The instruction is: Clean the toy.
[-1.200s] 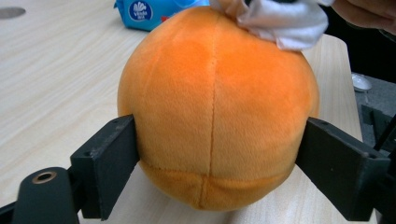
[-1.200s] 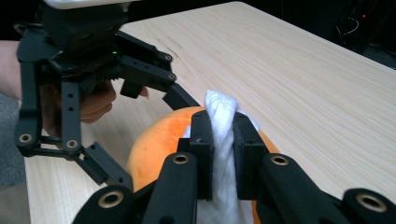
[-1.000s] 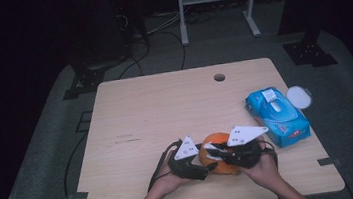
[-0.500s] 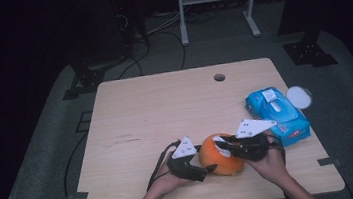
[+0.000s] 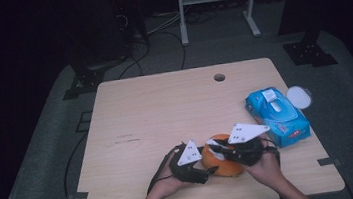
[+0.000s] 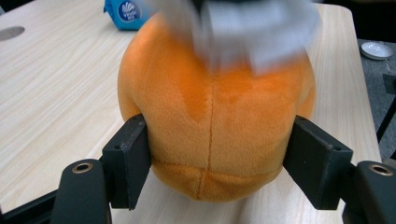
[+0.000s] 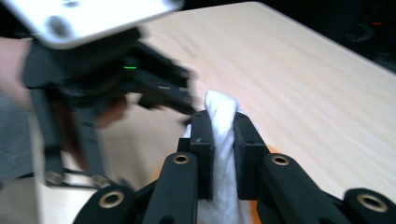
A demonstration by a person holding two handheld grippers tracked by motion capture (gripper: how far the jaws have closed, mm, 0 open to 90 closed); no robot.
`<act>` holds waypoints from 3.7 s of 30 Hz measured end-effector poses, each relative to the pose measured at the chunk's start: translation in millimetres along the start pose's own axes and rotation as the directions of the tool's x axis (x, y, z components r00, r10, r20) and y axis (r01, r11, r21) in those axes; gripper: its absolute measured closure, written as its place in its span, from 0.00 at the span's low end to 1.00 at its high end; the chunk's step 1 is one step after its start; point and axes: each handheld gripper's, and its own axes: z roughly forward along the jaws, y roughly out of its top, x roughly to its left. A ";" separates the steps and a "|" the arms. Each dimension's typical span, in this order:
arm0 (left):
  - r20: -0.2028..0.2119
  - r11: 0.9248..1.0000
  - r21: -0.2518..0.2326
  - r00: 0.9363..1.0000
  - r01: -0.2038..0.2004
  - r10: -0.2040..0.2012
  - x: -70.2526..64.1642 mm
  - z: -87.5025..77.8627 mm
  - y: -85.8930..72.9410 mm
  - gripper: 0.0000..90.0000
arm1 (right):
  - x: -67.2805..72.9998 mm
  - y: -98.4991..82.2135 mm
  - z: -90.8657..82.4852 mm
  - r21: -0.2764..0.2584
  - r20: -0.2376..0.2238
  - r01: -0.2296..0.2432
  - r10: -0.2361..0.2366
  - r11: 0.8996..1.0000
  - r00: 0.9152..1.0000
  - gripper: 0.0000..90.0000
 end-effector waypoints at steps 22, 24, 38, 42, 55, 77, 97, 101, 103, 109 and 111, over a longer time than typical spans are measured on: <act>0.030 0.997 -0.018 0.997 0.076 -0.076 6.4 -1.5 -1.1 0.16 | -8.2 -6.0 -2.6 -0.011 -0.025 -0.040 0.040 0.999 0.999 0.70; 0.029 0.997 -0.016 0.997 0.078 -0.077 7.0 -1.7 -1.7 0.16 | -10.1 -5.6 -7.2 -0.018 -0.018 -0.034 0.033 0.999 0.999 0.66; 0.025 0.997 -0.002 0.997 0.076 -0.075 6.4 -2.5 -0.3 0.18 | 13.9 -11.6 -6.1 0.031 -0.033 0.123 -0.122 0.992 0.992 0.59; 0.024 0.997 0.006 0.997 0.074 -0.074 6.9 -2.3 -1.1 0.21 | 29.5 -16.3 5.9 0.074 0.000 0.243 -0.243 0.967 0.970 0.67; 0.045 0.998 -0.022 0.997 0.064 -0.063 7.0 -1.4 -2.0 0.19 | -8.4 -14.4 -7.8 0.035 0.057 0.028 -0.030 0.999 0.998 0.91; 0.074 0.997 -0.032 0.995 0.072 -0.070 7.7 -1.2 -2.2 0.15 | -17.1 -20.7 -6.5 0.012 -0.028 -0.094 0.094 0.995 0.995 0.93; 0.054 0.997 -0.068 0.998 0.046 -0.043 8.6 -2.6 -0.3 0.11 | -11.3 -21.3 -4.7 0.024 -0.043 -0.080 0.081 0.996 0.996 0.93; 0.057 0.998 -0.036 0.997 0.048 -0.046 11.0 -5.9 -3.9 0.24 | -0.7 -15.6 1.0 0.036 -0.065 -0.031 0.034 0.999 0.997 0.93; 0.058 0.998 -0.019 0.996 0.063 -0.062 13.9 -8.0 -6.6 0.27 | -4.6 -17.6 0.5 0.042 -0.062 -0.038 0.041 0.998 0.997 0.93; 0.075 0.997 0.000 0.994 0.078 -0.078 19.3 -12.5 -11.2 0.28 | -22.4 -31.6 -5.5 0.062 -0.032 -0.106 0.108 0.992 0.994 0.92; 0.064 0.998 -0.022 0.996 0.064 -0.063 16.7 -11.0 -5.7 0.19 | -18.9 -29.3 -4.4 0.056 -0.036 -0.096 0.099 0.994 0.994 0.93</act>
